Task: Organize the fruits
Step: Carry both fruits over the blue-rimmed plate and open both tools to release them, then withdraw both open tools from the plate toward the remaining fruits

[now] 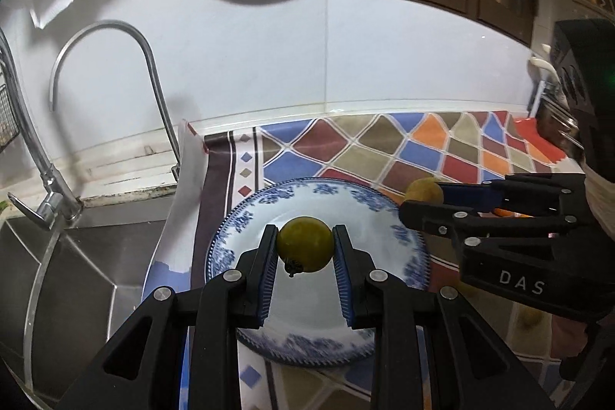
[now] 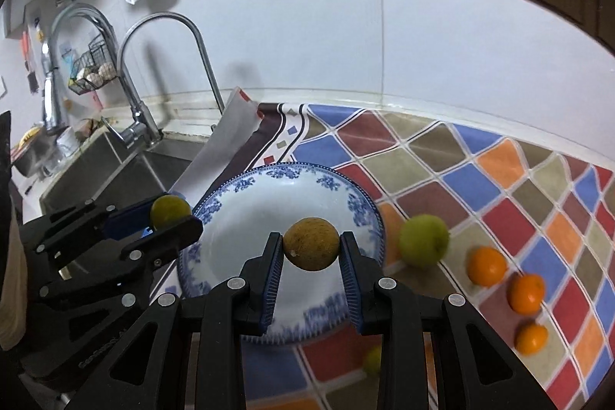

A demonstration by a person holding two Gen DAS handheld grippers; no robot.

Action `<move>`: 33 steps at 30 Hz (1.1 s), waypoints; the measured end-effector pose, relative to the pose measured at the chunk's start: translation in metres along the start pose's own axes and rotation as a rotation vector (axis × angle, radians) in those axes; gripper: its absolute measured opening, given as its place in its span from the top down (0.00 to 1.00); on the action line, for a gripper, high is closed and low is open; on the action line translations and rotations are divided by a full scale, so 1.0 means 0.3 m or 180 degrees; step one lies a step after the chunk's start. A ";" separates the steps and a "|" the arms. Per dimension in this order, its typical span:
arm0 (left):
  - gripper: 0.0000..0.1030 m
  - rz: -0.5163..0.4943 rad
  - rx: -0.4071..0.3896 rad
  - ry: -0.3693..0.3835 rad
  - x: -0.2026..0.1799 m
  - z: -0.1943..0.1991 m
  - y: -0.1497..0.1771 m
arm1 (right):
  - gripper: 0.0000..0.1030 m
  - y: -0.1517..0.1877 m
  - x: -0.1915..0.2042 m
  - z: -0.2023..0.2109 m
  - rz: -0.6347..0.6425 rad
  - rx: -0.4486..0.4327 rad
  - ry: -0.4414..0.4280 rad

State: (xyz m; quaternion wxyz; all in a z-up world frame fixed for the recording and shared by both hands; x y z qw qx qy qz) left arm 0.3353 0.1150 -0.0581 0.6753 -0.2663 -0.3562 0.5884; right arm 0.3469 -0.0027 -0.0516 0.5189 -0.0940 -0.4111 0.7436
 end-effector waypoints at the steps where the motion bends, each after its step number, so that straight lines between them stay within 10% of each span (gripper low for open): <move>1: 0.72 -0.0001 0.0014 -0.0009 0.004 -0.018 -0.004 | 0.70 -0.011 -0.009 -0.023 0.0000 0.0033 -0.0025; 18: 0.72 -0.0014 0.0568 0.0039 0.030 -0.361 -0.001 | 0.70 -0.072 -0.147 -0.344 -0.0124 0.0599 -0.0027; 33: 0.62 0.0071 0.0507 -0.0028 0.056 -0.264 -0.027 | 0.69 -0.078 -0.127 -0.281 -0.0124 0.0475 0.0027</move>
Point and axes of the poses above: each gripper's, at about its wrist camera, not at the fingertips, and z roughly against the way its jaws point, x to its left, y to its underside, the point moved 4 cm from there along -z, roughly the way its jaws point, and after that the axes turned 14 degrees about -y, right-handed, at the moved point
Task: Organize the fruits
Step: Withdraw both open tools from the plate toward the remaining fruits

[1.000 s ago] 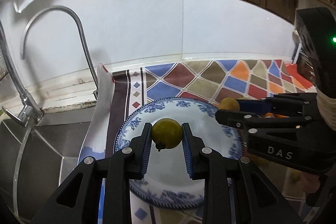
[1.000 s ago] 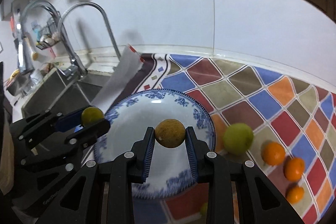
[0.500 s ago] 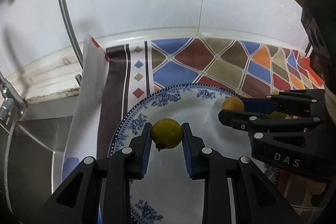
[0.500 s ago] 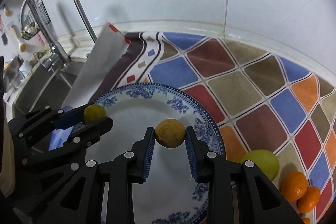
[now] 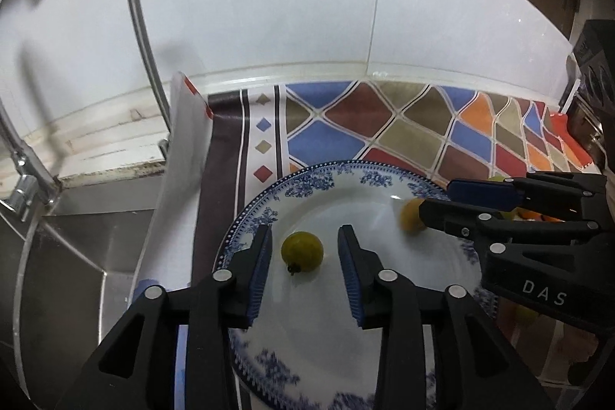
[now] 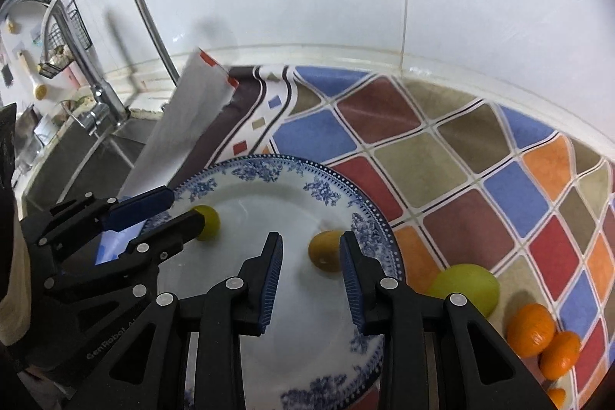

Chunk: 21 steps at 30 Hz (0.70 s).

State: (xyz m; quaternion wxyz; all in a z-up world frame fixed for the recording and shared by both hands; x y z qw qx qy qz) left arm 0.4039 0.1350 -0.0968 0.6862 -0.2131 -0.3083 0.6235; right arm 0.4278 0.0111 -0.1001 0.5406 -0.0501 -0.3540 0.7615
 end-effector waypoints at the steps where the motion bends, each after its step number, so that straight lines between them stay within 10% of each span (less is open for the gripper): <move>1: 0.61 0.0001 -0.0028 0.0001 0.001 0.020 0.000 | 0.69 0.002 0.006 0.020 0.0000 -0.0037 0.0004; 21: 0.31 0.0122 -0.0674 -0.0135 -0.054 0.433 0.054 | 0.52 0.153 0.091 0.446 0.0025 -0.0757 0.0260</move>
Point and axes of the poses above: each gripper's, at about its wrist camera, not at the fingertips, and z roughly against the way its jaws point, x to its left, y to its underside, the point moved 4 cm from there along -z, roughly the way its jaws point, and after that the axes turned 14 degrees about -y, right-handed, at the moved point
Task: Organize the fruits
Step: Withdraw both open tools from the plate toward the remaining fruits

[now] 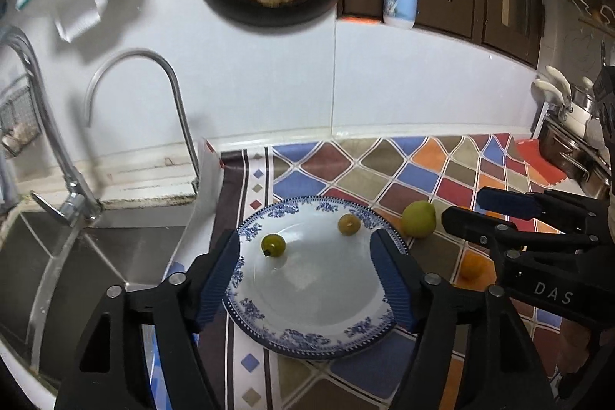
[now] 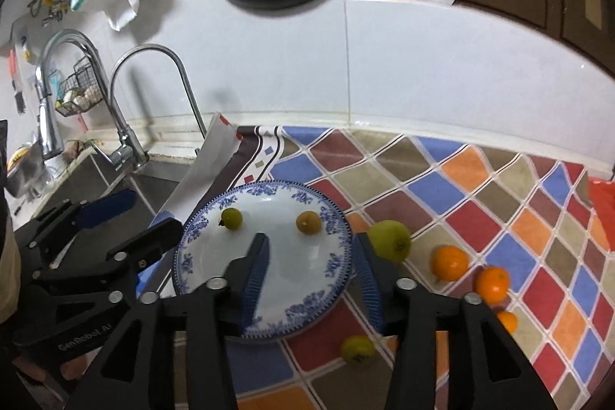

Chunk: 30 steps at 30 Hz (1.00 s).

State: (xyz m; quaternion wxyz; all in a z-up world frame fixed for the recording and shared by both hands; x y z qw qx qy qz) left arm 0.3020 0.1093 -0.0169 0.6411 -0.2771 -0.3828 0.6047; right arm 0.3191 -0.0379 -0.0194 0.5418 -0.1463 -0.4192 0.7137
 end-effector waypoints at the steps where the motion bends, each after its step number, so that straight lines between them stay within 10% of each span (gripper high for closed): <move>1: 0.31 0.0002 -0.0020 -0.0032 -0.007 0.017 0.002 | 0.51 0.003 -0.002 0.020 0.0011 -0.0029 -0.0003; 30: 0.17 -0.0144 -0.0424 0.0010 -0.422 0.375 0.101 | 0.46 0.212 -0.250 0.485 0.0124 -0.0298 0.0151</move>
Point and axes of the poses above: each gripper's, at about its wrist camera, not at the fingertips, and z roughly against the way its jaws point, x to its left, y to its underside, the point moved 4 cm from there along -z, roughly the way its jaws point, and after that the axes turned 14 degrees about -y, right-handed, at the moved point
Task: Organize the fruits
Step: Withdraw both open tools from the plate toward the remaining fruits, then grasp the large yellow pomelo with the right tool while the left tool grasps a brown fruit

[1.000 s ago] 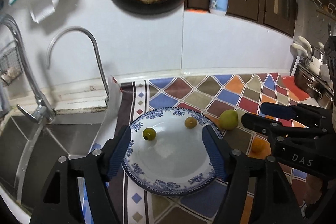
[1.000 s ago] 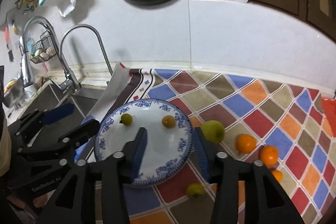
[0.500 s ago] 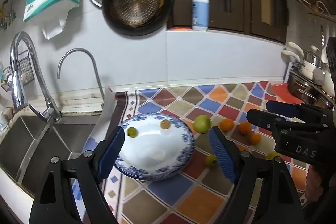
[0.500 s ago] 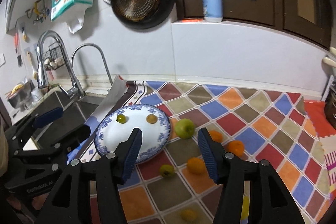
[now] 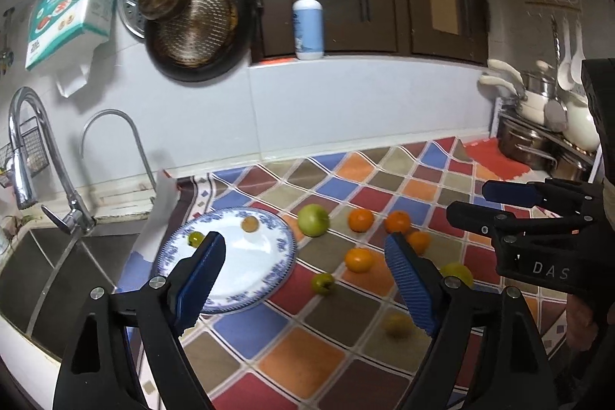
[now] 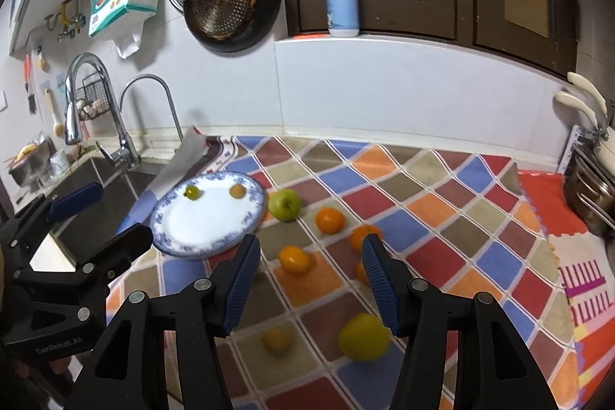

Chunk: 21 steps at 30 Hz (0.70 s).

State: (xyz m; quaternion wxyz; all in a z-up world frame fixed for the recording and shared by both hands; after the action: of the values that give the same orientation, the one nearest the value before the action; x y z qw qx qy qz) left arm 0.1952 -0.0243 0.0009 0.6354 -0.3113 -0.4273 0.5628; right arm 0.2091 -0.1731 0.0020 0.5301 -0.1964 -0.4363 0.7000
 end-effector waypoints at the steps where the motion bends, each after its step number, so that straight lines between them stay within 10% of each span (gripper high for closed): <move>1: 0.17 -0.0018 0.0008 0.0018 -0.014 0.000 0.005 | 0.46 0.010 -0.010 0.006 -0.0001 0.0016 0.0003; 21: 0.18 -0.0444 0.0539 0.0230 -0.245 -0.084 0.209 | 0.46 0.240 -0.176 -0.057 0.0070 0.0703 -0.0059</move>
State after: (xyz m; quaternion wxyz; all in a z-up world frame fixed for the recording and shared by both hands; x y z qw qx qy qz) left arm 0.1895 -0.0833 -0.0792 0.7120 -0.2462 -0.3756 0.5397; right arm 0.1996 -0.2185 -0.0760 0.5367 -0.1351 -0.3591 0.7515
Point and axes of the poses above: each gripper's, at about its wrist camera, not at the fingertips, and z roughly against the way its jaws point, x to its left, y to its underside, the point moved 4 cm from there along -z, roughly the way its jaws point, and after that the axes turned 14 degrees about -y, right-handed, at the moved point
